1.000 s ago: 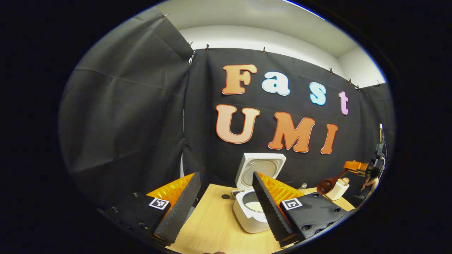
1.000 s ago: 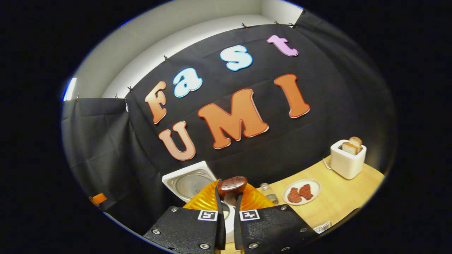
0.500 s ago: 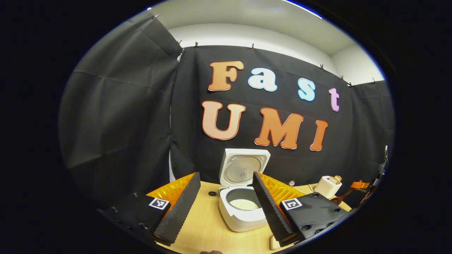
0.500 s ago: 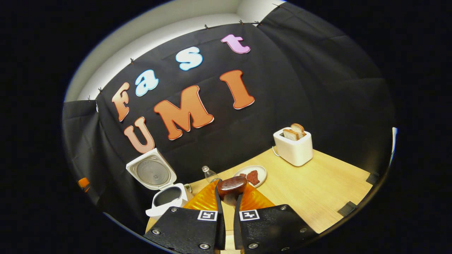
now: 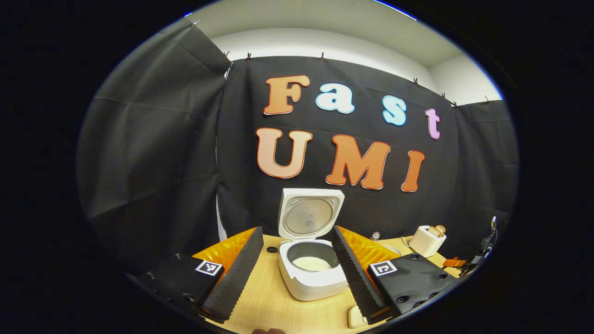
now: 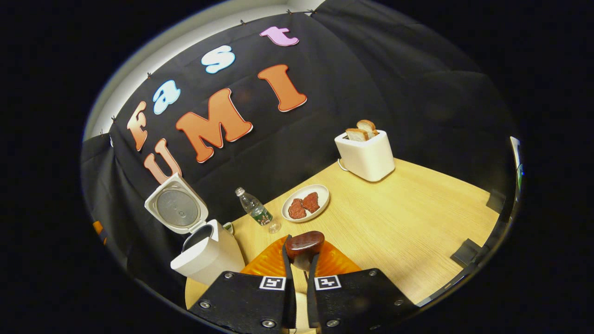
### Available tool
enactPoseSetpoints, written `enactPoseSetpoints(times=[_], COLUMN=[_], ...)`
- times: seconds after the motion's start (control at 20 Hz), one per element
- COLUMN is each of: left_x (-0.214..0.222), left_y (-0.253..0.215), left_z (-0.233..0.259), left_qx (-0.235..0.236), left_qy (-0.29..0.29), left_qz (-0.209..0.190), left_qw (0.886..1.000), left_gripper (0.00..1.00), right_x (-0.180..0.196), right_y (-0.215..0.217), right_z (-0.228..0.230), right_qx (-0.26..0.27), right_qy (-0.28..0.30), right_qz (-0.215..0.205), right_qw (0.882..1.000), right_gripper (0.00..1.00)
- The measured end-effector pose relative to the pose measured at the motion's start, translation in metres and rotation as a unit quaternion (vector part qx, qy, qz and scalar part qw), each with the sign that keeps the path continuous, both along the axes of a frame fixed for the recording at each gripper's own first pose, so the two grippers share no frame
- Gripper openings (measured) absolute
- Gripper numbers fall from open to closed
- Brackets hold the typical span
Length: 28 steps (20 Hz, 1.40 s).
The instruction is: Close the left gripper, press the button to open the rice cooker; take a wooden spoon from the chopstick holder with the right hand, scoop a spoonful of rice and pour it into the rice cooker, then put the wooden spoon back into the chopstick holder.
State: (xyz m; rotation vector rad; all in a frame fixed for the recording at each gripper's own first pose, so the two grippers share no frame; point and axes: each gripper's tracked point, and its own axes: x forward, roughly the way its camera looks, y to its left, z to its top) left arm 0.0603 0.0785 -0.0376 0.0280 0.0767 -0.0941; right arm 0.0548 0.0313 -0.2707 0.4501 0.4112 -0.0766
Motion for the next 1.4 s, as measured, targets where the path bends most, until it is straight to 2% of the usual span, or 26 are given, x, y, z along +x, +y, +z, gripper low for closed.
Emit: enactPoseSetpoints(times=[0.3, 0.45, 0.55, 0.7, 0.8, 0.85, 0.9, 0.95, 1.0, 1.2, 1.4], left_x=[0.004, 0.015, 0.022, 0.042, 0.058, 0.065, 0.073, 0.084, 0.094, 0.145, 0.214], left_y=[0.004, 0.006, -0.007, -0.026, -0.033, -0.038, -0.041, -0.045, -0.048, -0.069, -0.088], left_z=[0.0, 0.011, 0.017, 0.035, 0.047, 0.055, 0.063, 0.073, 0.081, 0.103, 0.1], left_qx=[0.007, 0.005, -0.007, -0.025, -0.018, -0.014, -0.009, -0.002, 0.004, 0.003, -0.007], left_qy=[0.006, -0.005, 0.001, 0.005, 0.006, 0.006, 0.006, 0.003, 0.002, 0.014, 0.053], left_qz=[0.021, 0.032, 0.018, -0.005, -0.013, -0.016, -0.017, -0.017, -0.018, -0.032, -0.04], left_qw=[1.0, 0.999, 1.0, 1.0, 1.0, 1.0, 1.0, 1.0, 1.0, 0.999, 0.998], left_gripper=[1.0, 1.0, 1.0, 1.0, 1.0, 1.0, 1.0, 1.0, 1.0, 1.0, 0.99], right_x=[0.0, -0.001, -0.002, -0.005, -0.008, -0.01, -0.013, -0.014, -0.015, -0.024, -0.03], right_y=[-0.008, -0.014, -0.023, -0.035, -0.043, -0.049, -0.054, -0.057, -0.063, -0.078, -0.092], right_z=[-0.029, -0.028, -0.032, -0.039, -0.036, -0.034, -0.032, -0.03, -0.024, 0.001, 0.029], right_qx=[0.038, 0.052, 0.047, 0.022, 0.003, -0.007, -0.018, -0.026, -0.034, -0.063, -0.072], right_qy=[0.023, 0.023, 0.03, 0.04, 0.042, 0.042, 0.041, 0.041, 0.039, 0.026, 0.006], right_qz=[-0.002, -0.008, -0.021, -0.036, -0.042, -0.046, -0.052, -0.056, -0.058, -0.074, -0.092], right_qw=[0.999, 0.998, 0.998, 0.998, 0.998, 0.998, 0.998, 0.997, 0.997, 0.995, 0.993], right_gripper=[0.08, 0.17, 0.25, 0.3, 0.48, 0.64, 0.73, 0.9, 0.95, 0.95, 0.95])
